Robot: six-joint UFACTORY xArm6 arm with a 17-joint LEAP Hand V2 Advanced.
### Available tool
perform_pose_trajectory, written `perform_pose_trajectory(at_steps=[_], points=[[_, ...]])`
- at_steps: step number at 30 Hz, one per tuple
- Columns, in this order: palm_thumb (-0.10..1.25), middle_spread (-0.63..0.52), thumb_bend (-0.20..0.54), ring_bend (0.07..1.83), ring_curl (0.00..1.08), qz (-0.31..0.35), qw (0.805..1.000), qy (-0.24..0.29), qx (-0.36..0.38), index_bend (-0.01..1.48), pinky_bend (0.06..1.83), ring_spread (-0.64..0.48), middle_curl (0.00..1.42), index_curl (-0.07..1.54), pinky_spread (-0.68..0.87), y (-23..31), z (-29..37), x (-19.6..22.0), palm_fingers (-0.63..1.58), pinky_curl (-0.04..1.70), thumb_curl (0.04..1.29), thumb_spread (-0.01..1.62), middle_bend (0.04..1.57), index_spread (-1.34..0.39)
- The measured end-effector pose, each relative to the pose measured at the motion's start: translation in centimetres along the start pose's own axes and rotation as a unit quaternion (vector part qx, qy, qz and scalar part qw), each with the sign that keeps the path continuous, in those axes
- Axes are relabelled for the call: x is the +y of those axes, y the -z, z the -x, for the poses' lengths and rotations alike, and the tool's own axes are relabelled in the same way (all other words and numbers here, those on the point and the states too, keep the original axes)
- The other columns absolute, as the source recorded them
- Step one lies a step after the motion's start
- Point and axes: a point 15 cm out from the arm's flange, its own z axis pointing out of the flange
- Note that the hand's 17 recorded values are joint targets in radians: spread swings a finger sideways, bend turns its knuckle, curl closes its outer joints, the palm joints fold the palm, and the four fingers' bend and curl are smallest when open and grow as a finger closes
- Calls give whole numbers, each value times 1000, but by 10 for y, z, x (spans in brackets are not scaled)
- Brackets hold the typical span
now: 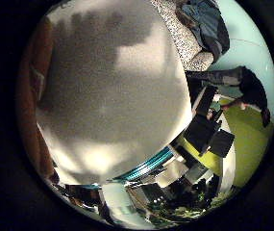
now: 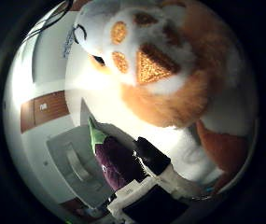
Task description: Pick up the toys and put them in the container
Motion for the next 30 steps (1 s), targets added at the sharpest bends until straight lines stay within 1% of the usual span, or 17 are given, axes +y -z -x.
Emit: perform_pose_trajectory(at_steps=[2,3,6,8,9,10,11,12,13,14,15,17,18,20,23,25,30], points=[[584,173,-17,378,270,8,1000,2,1,156,454,220,315,275,424,-2,1,3,169,288,334,1099,197,-146],[596,151,-16,440,285,9,1000,3,1,137,474,201,317,267,415,-1,2,3,240,292,337,1097,205,-154],[647,88,-15,560,305,19,1000,6,2,143,492,110,333,253,343,-1,3,5,353,288,348,1084,253,-165],[677,9,-15,672,322,30,999,11,8,157,496,-2,356,248,207,5,3,6,517,274,355,1074,330,-192],[683,-19,-16,703,329,33,999,14,12,162,501,-37,366,250,168,9,2,5,574,269,358,1074,363,-206],[705,-99,-15,786,351,40,999,17,17,170,569,-137,399,253,13,11,1,5,778,271,363,1068,452,-257],[724,-144,-12,827,362,44,999,20,21,175,638,-191,418,251,-104,14,1,5,926,281,367,1066,502,-291],[745,-193,-13,881,393,46,998,22,23,206,714,-244,454,273,-246,16,1,5,1125,310,372,1059,574,-334],[757,-221,-15,889,406,50,998,23,25,234,739,-269,475,297,-321,17,0,7,1143,324,375,1056,612,-359],[770,-238,-17,939,439,54,998,24,27,313,783,-295,525,346,-397,17,0,9,1252,355,383,1042,719,-399],[790,-240,-14,984,462,58,998,25,29,422,836,-300,561,400,-420,17,-1,11,1338,383,394,1033,802,-415],[812,-235,-14,1054,496,55,998,29,33,569,932,-295,608,480,-422,24,-1,10,1339,433,411,1016,905,-414],[832,-222,-14,1127,529,54,997,31,35,676,1018,-285,645,546,-398,27,-1,9,1327,479,425,1007,993,-404],[887,-209,-6,1222,579,58,997,33,36,837,1150,-269,700,640,-352,30,0,12,1256,556,451,1002,1109,-376],[984,-199,0,1313,645,43,998,35,37,1007,1287,-256,762,740,-291,45,2,13,1146,658,502,1000,1218,-328],[1034,-190,-5,1343,687,32,998,36,37,1074,1347,-255,790,785,-251,56,4,13,1088,727,545,987,1268,-295],[1055,-172,-13,1365,754,28,998,39,37,1123,1367,-256,819,828,-204,93,8,30,1040,837,612,957,1309,-261]])
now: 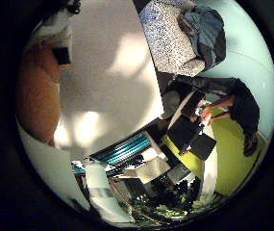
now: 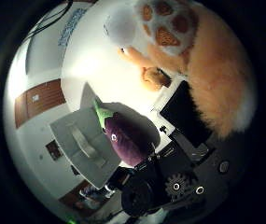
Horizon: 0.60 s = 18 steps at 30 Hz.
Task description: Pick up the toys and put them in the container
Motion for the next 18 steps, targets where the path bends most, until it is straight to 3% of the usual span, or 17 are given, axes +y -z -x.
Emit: perform_pose_trajectory(at_steps=[8,18], points=[[1032,-159,-15,1357,822,-45,999,28,-1,1134,1310,-262,836,856,-171,103,17,42,1019,983,679,937,1338,-240],[1025,-159,-15,1323,871,-91,990,105,-5,1116,1233,-269,843,868,-169,206,84,113,1034,1105,717,937,1323,-238]])
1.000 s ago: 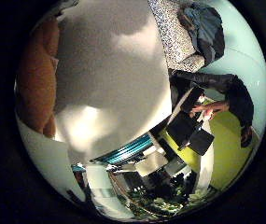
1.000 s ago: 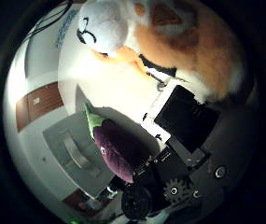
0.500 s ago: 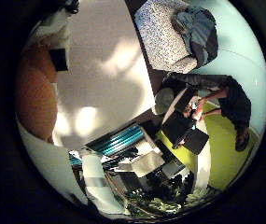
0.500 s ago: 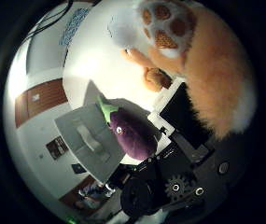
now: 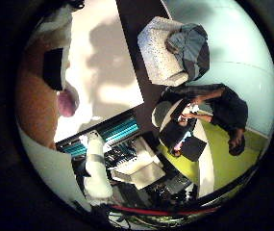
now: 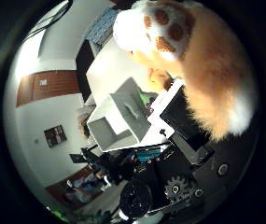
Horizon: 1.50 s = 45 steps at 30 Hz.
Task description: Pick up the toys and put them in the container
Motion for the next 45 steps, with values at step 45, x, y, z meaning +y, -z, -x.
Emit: perform_pose_trajectory(at_steps=[45], points=[[831,-177,-36,1253,831,-112,960,246,-69,869,1040,-263,841,884,-286,22,290,90,1044,1096,693,1001,1173,-283]])
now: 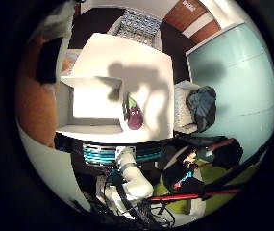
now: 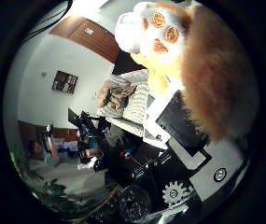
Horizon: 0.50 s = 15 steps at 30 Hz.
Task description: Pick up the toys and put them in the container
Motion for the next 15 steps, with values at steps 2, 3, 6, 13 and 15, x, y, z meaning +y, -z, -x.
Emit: perform_pose_trajectory(at_steps=[2,3,6,13,15], points=[[804,-179,-29,1236,786,4,1000,0,1,749,1000,-266,819,868,-325,-7,-2,1,1039,1032,671,1007,1141,-303],[789,-179,-28,1223,759,6,1000,-1,2,682,976,-270,804,859,-353,-10,-3,3,1041,994,658,1011,1116,-316],[714,-192,-33,1189,686,13,1000,-1,6,449,907,-289,752,819,-461,-17,-6,8,926,889,592,1086,1002,-346],[552,-111,-26,927,530,37,999,23,6,217,776,-156,567,629,-171,-34,-8,17,247,822,431,1212,547,-458],[533,-60,-23,808,464,41,999,30,6,208,753,-37,507,571,73,-37,-8,16,171,796,399,1210,459,-465]])
